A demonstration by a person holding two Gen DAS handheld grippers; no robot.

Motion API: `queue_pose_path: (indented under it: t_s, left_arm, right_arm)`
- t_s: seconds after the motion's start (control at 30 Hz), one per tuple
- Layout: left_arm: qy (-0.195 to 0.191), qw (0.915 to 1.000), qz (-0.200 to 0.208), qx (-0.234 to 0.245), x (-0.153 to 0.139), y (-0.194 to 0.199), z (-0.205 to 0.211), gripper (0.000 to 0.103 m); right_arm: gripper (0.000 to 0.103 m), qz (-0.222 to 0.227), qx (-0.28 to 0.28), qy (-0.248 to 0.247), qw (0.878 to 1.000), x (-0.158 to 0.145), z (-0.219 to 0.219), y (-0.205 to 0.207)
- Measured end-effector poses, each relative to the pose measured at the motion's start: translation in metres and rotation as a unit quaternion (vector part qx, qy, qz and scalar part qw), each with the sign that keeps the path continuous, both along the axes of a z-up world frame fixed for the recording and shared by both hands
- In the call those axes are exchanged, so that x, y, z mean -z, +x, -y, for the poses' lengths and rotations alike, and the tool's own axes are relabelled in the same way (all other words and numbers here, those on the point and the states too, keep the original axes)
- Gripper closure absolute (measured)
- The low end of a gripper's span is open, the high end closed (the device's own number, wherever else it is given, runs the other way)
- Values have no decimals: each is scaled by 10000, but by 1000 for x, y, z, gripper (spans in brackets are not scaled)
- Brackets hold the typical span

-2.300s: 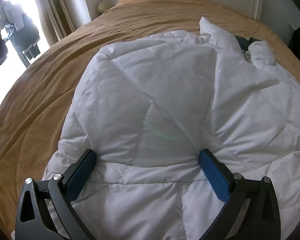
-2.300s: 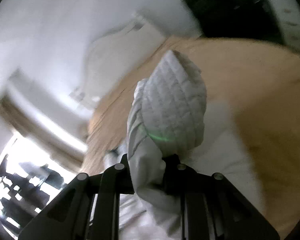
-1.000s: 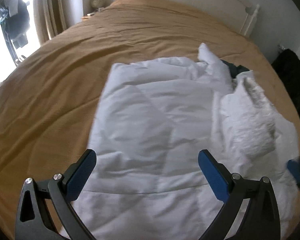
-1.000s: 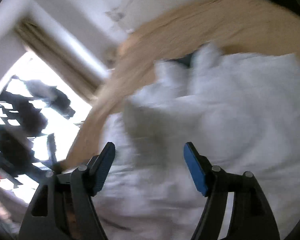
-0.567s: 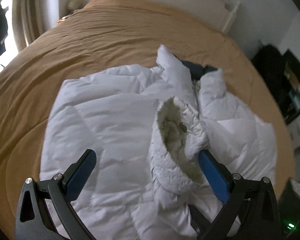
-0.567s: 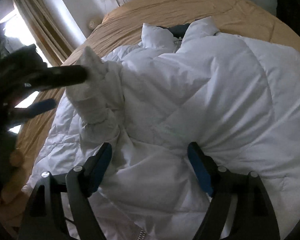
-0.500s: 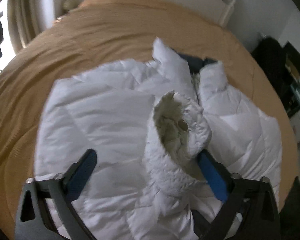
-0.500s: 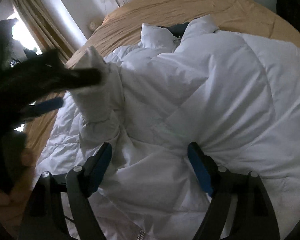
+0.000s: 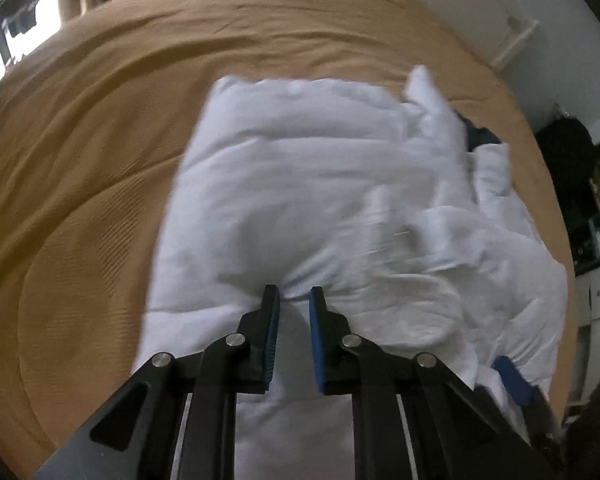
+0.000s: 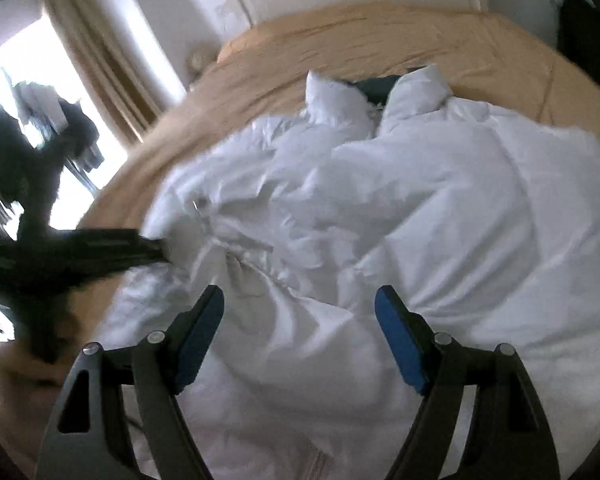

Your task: Fold large clothes

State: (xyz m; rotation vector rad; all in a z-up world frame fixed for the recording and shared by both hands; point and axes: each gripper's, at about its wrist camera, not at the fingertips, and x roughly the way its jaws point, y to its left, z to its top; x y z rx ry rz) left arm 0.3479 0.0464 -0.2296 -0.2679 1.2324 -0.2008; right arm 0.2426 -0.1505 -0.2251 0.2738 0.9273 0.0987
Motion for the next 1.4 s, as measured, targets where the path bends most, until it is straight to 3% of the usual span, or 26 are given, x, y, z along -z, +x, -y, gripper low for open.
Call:
queue_pose_path:
  t_s: [0.07, 0.17, 0.27, 0.37, 0.47, 0.57, 0.63, 0.73, 0.83, 0.97, 1.07, 1.1, 1.2, 1.4]
  left_arm:
    - [-35, 9998, -42, -176, -1, -1, -17, 90]
    - [102, 9992, 136, -365, -21, -3, -30, 90]
    - [-123, 9993, 361, -41, -46, -8, -10, 86]
    - [-391, 9965, 426, 598, -60, -17, 33, 86]
    - [14, 9930, 485, 1075, -51, -22, 77, 86]
    - [390, 9917, 256, 1196, -19, -21, 88, 85]
    - [568, 9910, 282, 1177, 1, -22, 79, 83]
    - [435, 9900, 410, 1277, 8, -22, 69, 83]
    - [826, 9856, 599, 1351, 6, -26, 73, 78]
    - [858, 9848, 646, 1366, 6, -26, 73, 78]
    - [924, 9833, 676, 1415, 6, -26, 75, 77]
    - [949, 9827, 688, 1431, 4, -28, 74, 77]
    - [998, 9823, 698, 1424, 5, -28, 76, 77]
    - [1199, 9792, 744, 1458, 7, -28, 82, 76]
  right_arm:
    - [23, -204, 20, -271, 9994, 18, -14, 8]
    - [22, -62, -50, -865, 9962, 23, -34, 3]
    - [22, -24, -123, -797, 9967, 18, -38, -7]
    - [21, -5, -142, -630, 9979, 19, -36, -14]
    - [21, 17, -247, -682, 9974, 18, -36, -17]
    - [21, 26, -271, -474, 9985, 16, -27, -23]
    - [21, -24, -246, -325, 9992, 14, -15, -27]
    - [22, -64, -98, 41, 9999, 4, 17, -35]
    - [21, 8, 419, 246, 9988, -18, 63, -42]
    - [21, 86, 1167, 172, 9930, -41, 132, -32]
    - [22, -227, 1466, -37, 9889, -30, 177, 0]
    - [27, -382, 1515, -114, 9876, -24, 185, 11]
    - [28, -756, 1549, 98, 9850, 3, 209, 49]
    - [28, -1037, 1754, -163, 9789, 20, 219, 90]
